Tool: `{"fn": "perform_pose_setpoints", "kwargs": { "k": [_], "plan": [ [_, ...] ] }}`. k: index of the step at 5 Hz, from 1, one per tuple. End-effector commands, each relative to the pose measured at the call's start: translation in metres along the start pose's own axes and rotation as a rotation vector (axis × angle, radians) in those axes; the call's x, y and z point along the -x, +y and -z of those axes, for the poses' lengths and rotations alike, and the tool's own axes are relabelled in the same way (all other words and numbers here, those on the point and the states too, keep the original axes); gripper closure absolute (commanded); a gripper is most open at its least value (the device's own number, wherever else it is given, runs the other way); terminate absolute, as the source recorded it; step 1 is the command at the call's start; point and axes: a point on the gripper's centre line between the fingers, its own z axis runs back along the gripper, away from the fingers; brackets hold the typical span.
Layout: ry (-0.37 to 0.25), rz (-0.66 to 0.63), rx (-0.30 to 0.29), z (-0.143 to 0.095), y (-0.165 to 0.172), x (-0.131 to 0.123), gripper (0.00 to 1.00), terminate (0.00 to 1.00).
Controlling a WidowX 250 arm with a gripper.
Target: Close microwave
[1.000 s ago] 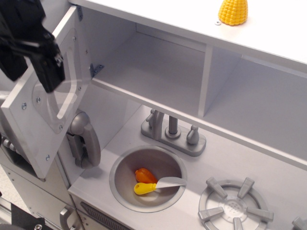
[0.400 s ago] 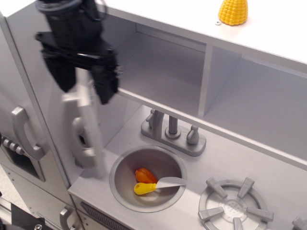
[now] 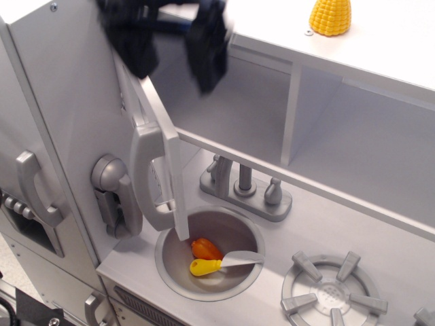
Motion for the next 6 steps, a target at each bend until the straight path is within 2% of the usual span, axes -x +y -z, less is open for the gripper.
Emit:
{"fn": "perform_pose_setpoints", "kwargs": {
  "k": [1, 2, 3, 4, 5, 6],
  "plan": [
    [0.066, 0.09, -0.051, -0.007, -0.007, 0.038, 0.0, 0.0],
    [0.118, 0.019, -0.193, 0.021, 0.047, 0.049, 0.0, 0.0],
    [0.158, -0.003, -0.298, 0.05, 0.084, 0.053, 0.0, 0.0],
    [0.176, -0.012, -0.354, 0.074, 0.095, 0.045, 0.0, 0.0],
    [0.135, -0.037, -0.342, 0.082, 0.088, 0.009, 0.0, 0.0],
    [0.111, -0.029, -0.314, 0.087, 0.07, -0.016, 0.0, 0.0]
  ]
}}
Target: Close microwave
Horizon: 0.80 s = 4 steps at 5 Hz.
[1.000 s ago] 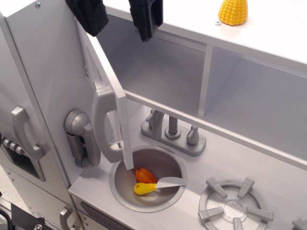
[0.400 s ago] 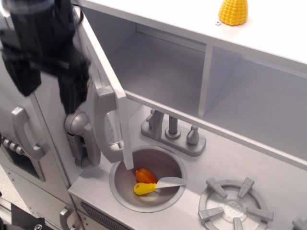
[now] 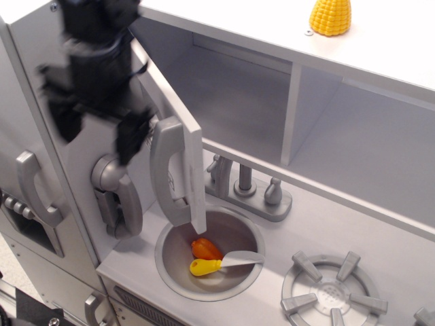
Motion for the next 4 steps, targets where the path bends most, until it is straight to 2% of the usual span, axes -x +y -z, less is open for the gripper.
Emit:
{"fn": "perform_pose_setpoints", "kwargs": {
  "k": [1, 2, 3, 4],
  "plan": [
    [-0.097, 0.033, 0.062, -0.029, -0.032, -0.04, 0.0, 0.0],
    [-0.146, 0.031, 0.099, -0.041, -0.045, -0.058, 0.0, 0.0],
    [-0.187, 0.039, 0.111, -0.043, -0.051, -0.07, 0.0, 0.0],
    [-0.292, 0.052, 0.13, -0.043, -0.052, -0.081, 0.0, 0.0]
  ]
}}
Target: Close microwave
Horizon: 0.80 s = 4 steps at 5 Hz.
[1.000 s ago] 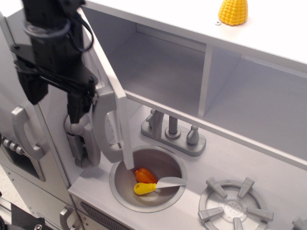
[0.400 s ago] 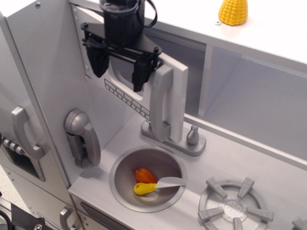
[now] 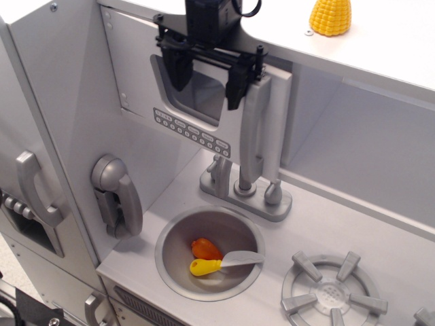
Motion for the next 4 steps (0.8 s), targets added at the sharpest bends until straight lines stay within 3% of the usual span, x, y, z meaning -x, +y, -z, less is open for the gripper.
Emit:
{"fn": "perform_pose_setpoints", "kwargs": {
  "k": [1, 2, 3, 4],
  "plan": [
    [-0.206, 0.018, 0.038, -0.02, 0.005, -0.019, 0.0, 0.0],
    [-0.065, -0.012, -0.003, -0.022, 0.017, -0.001, 0.0, 0.0],
    [0.184, -0.039, -0.035, -0.022, 0.031, 0.034, 0.0, 0.0],
    [0.121, 0.016, 0.006, -0.021, 0.031, 0.05, 0.0, 0.0]
  ]
}}
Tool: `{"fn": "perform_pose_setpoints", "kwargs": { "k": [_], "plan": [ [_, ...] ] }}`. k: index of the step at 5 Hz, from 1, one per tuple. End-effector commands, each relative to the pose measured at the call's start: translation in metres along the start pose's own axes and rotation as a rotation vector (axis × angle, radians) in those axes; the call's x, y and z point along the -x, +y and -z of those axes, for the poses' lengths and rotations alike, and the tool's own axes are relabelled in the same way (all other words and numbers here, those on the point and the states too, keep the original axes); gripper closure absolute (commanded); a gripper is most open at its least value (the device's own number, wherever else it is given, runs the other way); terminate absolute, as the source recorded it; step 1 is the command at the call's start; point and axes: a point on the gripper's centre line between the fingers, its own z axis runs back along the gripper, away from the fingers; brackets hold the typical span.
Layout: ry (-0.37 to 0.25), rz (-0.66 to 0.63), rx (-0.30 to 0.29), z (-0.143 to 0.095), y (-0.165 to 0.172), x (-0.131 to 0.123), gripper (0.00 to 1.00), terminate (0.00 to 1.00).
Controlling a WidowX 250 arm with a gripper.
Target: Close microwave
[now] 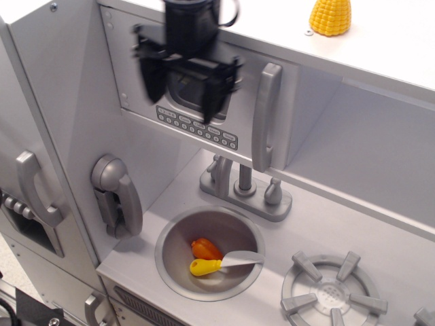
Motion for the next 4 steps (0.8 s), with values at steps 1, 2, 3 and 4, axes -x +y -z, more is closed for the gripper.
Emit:
{"fn": "perform_pose_setpoints", "kwargs": {
  "k": [1, 2, 3, 4],
  "plan": [
    [-0.147, 0.181, 0.09, -0.022, 0.008, 0.04, 0.0, 0.0],
    [-0.17, 0.193, 0.129, -0.031, 0.019, 0.048, 0.0, 0.0],
    [-0.17, 0.193, 0.129, -0.031, 0.019, 0.048, 0.0, 0.0],
    [-0.17, 0.193, 0.129, -0.031, 0.019, 0.048, 0.0, 1.0]
  ]
}}
